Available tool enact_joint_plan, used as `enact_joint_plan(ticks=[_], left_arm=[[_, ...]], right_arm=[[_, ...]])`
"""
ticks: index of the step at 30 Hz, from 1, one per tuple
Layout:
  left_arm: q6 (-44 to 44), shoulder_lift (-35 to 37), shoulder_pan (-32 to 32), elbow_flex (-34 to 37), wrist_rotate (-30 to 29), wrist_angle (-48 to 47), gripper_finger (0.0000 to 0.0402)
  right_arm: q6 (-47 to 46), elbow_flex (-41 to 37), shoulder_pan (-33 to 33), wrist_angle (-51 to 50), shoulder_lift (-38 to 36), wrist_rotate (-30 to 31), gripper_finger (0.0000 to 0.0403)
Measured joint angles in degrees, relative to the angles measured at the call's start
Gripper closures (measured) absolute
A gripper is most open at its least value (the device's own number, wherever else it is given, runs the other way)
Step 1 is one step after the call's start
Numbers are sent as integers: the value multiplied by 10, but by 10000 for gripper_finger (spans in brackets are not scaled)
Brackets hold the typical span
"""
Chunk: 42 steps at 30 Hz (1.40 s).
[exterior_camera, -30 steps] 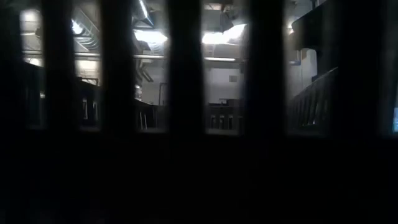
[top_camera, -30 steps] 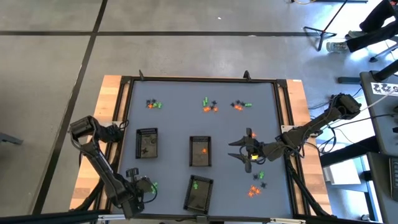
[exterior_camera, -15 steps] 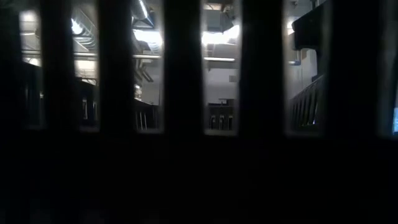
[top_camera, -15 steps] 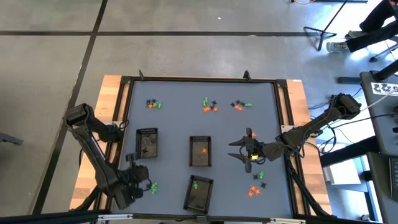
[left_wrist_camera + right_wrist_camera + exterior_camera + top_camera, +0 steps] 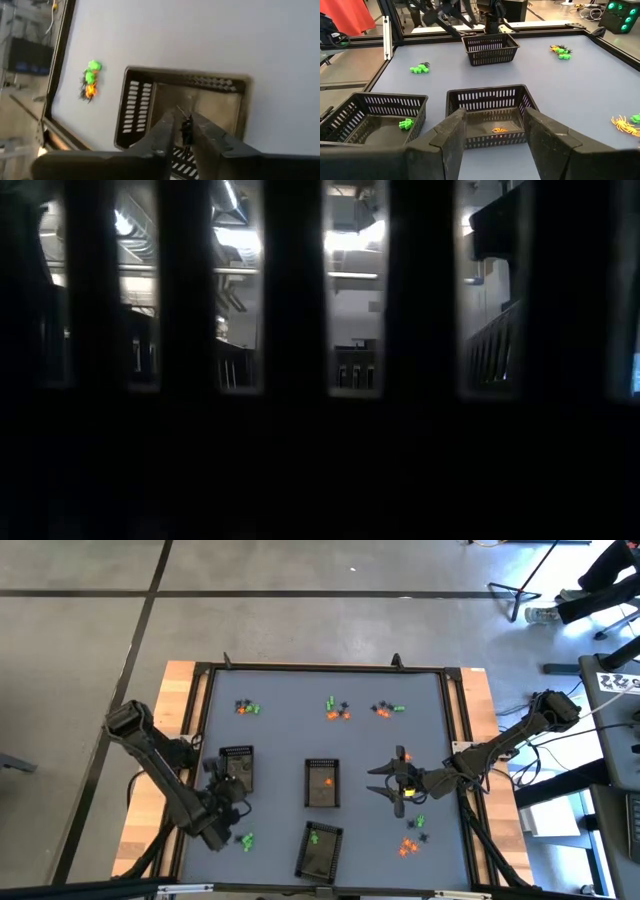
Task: Sort Halloween decoration
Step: Put the black spider toy into the top left black basket, then put the green toy skeleton into the bottom black basket
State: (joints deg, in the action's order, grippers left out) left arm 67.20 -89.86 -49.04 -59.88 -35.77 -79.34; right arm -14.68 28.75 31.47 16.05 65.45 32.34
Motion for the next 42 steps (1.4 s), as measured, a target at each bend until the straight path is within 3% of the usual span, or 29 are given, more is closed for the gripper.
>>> enact_joint_plan(ticks=[13, 19, 26, 42], left_arm=[[-18, 0, 19, 34, 27, 61, 212], [-19, 0, 18, -6, 90, 162, 172], [-19, 0, 14, -26, 200, 292, 147], [9, -119, -13, -26, 205, 352, 134]], right_arm=[[0, 0, 0, 0, 0, 0, 207], [0, 0, 0, 0, 0, 0, 207], [0, 0, 0, 0, 0, 0, 207], [0, 0, 0, 0, 0, 0, 207]])
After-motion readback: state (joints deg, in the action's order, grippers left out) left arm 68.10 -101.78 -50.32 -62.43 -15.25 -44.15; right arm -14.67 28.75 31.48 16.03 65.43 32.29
